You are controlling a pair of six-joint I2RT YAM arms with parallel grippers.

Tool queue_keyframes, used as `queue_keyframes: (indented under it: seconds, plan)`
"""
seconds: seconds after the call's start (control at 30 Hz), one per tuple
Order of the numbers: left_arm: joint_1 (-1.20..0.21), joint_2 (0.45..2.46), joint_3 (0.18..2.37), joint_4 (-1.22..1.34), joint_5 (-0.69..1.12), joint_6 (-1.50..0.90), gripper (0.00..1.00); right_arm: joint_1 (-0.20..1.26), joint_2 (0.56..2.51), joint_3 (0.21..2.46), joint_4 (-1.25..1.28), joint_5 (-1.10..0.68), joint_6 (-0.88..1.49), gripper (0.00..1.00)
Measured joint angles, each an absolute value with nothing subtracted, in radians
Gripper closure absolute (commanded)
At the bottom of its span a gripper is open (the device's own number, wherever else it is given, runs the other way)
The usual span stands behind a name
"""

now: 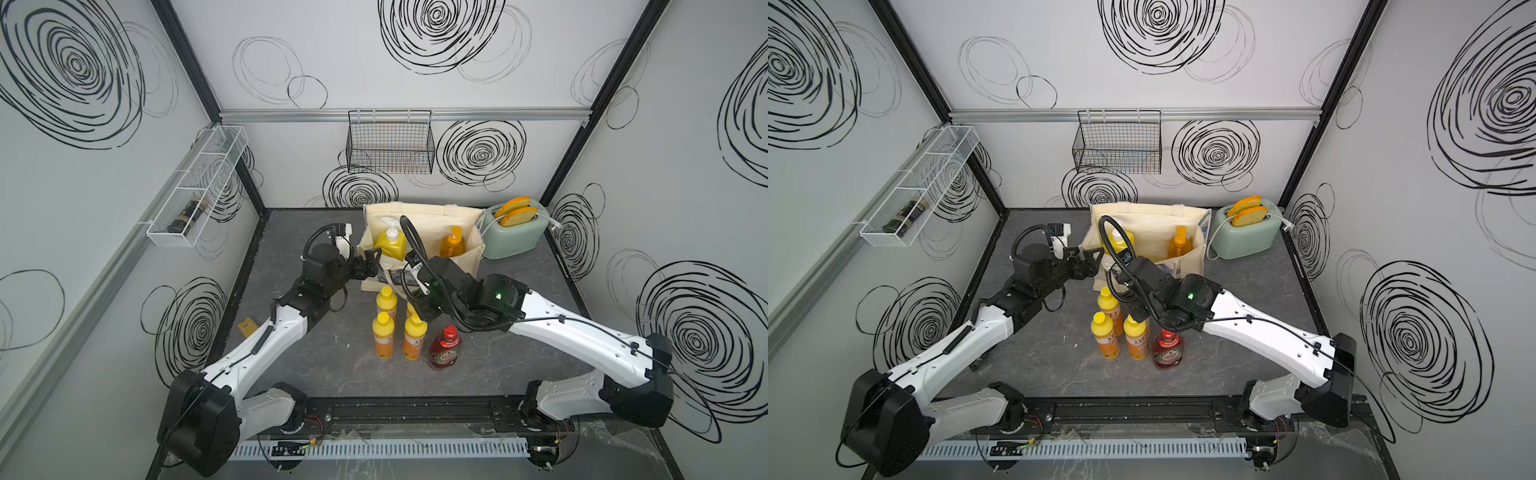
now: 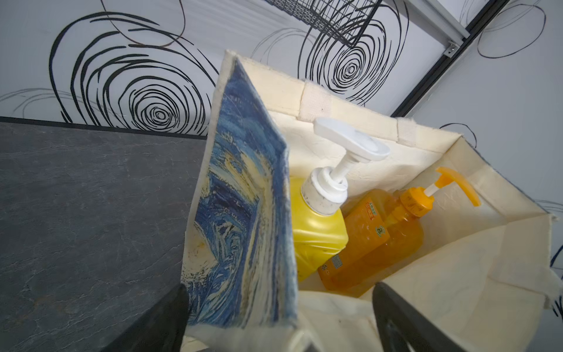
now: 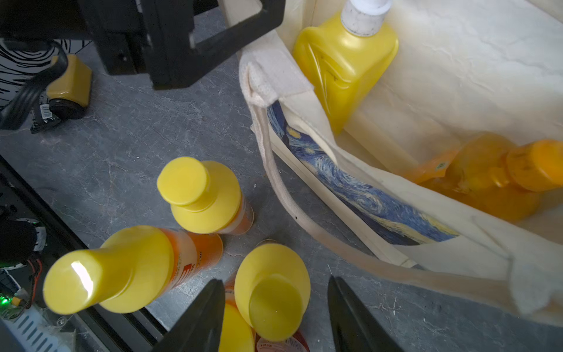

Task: Pack dish soap into the shopping bag
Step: Pick up the bottle of dish soap at the center of the board.

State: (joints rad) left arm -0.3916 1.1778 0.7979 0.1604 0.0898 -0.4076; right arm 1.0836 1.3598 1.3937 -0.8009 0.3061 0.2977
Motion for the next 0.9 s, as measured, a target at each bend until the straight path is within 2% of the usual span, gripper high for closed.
queue_keyframes:
  seconds: [0.3,0.5,0.63,0.9]
  plan:
    - [-0.392,1.177,0.796,0.160,0.091,-0.407,0.04,1.041,1.360,1.363,-0.799,0.278,0.311,0.42]
    - [-0.392,1.177,0.796,0.160,0.093,-0.406,0.04,1.025,1.360,1.337,-0.791,0.250,0.310,0.47]
    - [-0.392,1.177,0.796,0.160,0.093,-0.406,0.04,1.024,1.361,1.336,-0.790,0.239,0.309,0.54]
    - [-0.392,1.177,0.796,0.160,0.093,-0.403,0.04,1.018,1.374,1.336,-0.772,0.235,0.313,0.79]
